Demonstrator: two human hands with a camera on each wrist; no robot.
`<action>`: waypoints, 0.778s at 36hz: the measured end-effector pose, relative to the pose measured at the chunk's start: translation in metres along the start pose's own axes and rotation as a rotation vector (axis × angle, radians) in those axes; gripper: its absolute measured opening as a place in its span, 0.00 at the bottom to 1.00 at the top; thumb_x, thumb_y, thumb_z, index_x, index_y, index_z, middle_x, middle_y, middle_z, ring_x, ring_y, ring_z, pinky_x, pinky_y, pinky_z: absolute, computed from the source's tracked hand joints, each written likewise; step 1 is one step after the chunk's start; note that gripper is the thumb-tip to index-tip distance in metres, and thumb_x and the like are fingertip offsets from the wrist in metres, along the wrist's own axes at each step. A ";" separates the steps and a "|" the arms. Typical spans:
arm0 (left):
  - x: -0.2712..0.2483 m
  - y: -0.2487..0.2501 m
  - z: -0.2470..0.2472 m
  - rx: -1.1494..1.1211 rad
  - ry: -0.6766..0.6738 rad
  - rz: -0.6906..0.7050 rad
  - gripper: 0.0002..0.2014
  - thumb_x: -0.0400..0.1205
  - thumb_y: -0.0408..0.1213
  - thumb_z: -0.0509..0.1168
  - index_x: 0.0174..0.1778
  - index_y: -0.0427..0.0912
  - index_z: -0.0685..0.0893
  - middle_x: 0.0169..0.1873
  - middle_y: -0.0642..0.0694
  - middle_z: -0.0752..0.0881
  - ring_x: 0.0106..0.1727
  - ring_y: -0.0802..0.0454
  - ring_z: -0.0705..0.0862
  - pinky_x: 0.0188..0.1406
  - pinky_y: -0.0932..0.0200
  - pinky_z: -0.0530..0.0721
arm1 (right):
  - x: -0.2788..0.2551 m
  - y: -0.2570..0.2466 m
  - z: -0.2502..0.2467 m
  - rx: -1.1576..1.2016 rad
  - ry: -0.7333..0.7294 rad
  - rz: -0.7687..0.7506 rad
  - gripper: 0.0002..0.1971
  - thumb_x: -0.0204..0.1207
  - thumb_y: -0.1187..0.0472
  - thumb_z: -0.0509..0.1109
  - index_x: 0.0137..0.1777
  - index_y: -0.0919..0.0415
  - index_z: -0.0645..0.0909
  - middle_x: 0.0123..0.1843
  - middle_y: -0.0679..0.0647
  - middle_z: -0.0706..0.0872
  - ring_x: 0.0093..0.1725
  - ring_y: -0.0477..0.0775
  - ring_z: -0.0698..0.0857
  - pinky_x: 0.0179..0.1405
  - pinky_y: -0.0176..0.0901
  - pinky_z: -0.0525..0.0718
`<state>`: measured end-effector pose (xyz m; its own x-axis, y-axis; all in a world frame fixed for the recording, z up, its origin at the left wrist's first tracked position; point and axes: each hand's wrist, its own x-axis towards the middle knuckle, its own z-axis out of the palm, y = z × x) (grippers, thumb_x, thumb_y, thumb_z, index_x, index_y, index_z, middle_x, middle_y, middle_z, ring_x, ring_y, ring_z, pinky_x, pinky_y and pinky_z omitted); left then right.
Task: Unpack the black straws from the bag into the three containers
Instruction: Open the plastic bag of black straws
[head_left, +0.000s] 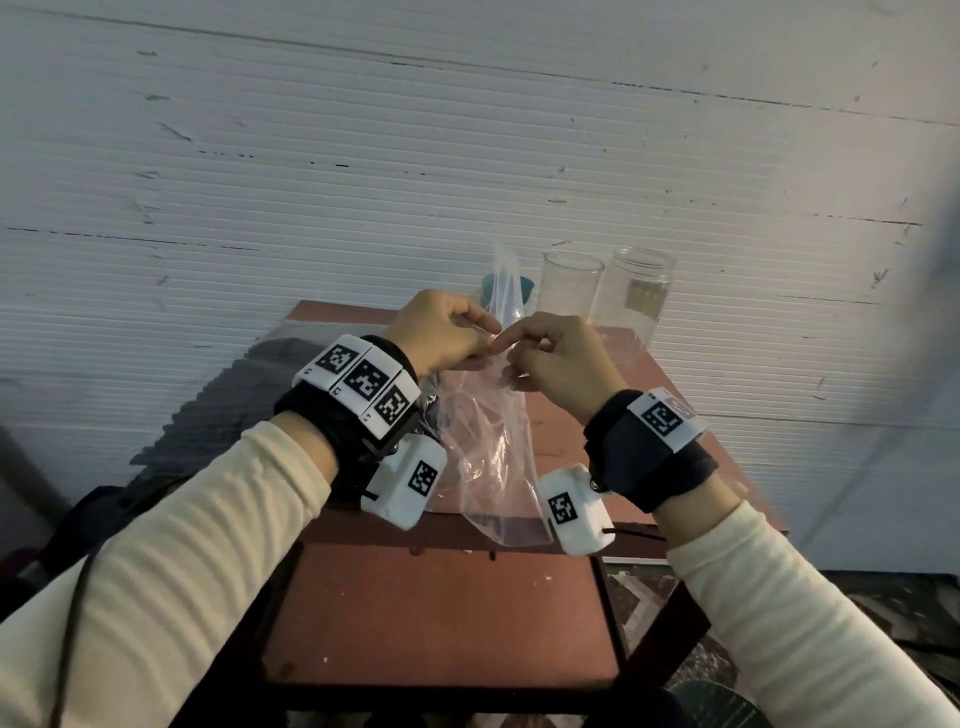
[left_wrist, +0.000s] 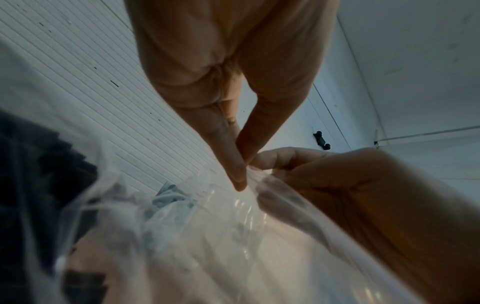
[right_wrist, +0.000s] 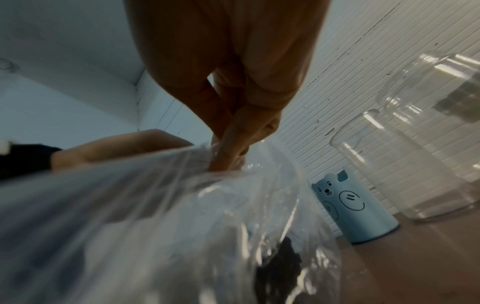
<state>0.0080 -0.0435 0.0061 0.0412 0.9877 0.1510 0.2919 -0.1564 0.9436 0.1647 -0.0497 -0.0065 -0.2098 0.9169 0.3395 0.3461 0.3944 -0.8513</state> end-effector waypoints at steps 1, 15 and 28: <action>0.000 0.000 -0.002 0.029 0.014 0.011 0.07 0.75 0.25 0.74 0.40 0.43 0.87 0.38 0.42 0.89 0.37 0.49 0.91 0.46 0.53 0.91 | -0.001 -0.001 -0.001 -0.024 0.028 -0.017 0.19 0.73 0.80 0.58 0.40 0.63 0.88 0.37 0.54 0.81 0.34 0.52 0.85 0.37 0.39 0.89; -0.002 -0.012 -0.030 0.081 -0.053 -0.007 0.14 0.83 0.25 0.64 0.50 0.49 0.89 0.53 0.39 0.89 0.53 0.45 0.90 0.53 0.55 0.90 | 0.010 0.008 -0.049 -0.357 0.009 -0.035 0.21 0.80 0.72 0.59 0.47 0.48 0.90 0.49 0.53 0.84 0.28 0.46 0.85 0.29 0.21 0.76; -0.008 -0.003 -0.012 0.239 0.067 0.046 0.12 0.71 0.34 0.80 0.45 0.41 0.84 0.28 0.52 0.80 0.20 0.66 0.80 0.22 0.71 0.78 | 0.005 0.011 -0.047 -0.678 -0.174 -0.008 0.13 0.71 0.49 0.77 0.50 0.52 0.80 0.41 0.49 0.75 0.38 0.46 0.73 0.35 0.33 0.69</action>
<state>-0.0049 -0.0513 0.0058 -0.0017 0.9758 0.2188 0.5088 -0.1875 0.8402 0.2105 -0.0375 0.0050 -0.3385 0.9132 0.2270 0.8264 0.4039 -0.3924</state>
